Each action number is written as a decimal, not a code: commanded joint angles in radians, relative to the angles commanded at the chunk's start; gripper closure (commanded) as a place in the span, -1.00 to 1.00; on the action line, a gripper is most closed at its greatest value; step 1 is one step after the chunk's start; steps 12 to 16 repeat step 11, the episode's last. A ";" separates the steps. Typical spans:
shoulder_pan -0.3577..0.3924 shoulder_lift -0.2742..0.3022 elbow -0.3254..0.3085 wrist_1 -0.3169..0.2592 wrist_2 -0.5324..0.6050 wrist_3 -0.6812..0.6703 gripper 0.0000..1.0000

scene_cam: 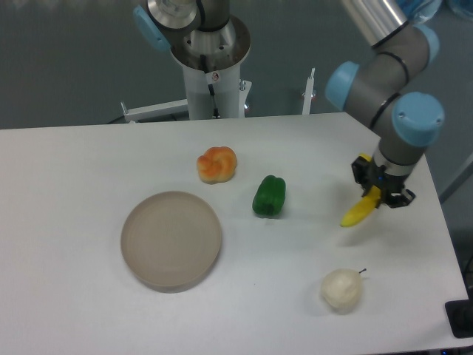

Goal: Pick up the banana from the table
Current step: 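Lift the grasped banana up off the table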

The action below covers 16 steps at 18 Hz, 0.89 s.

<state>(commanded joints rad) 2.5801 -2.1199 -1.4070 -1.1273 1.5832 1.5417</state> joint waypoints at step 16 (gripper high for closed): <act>-0.011 -0.054 0.155 -0.097 -0.071 0.006 1.00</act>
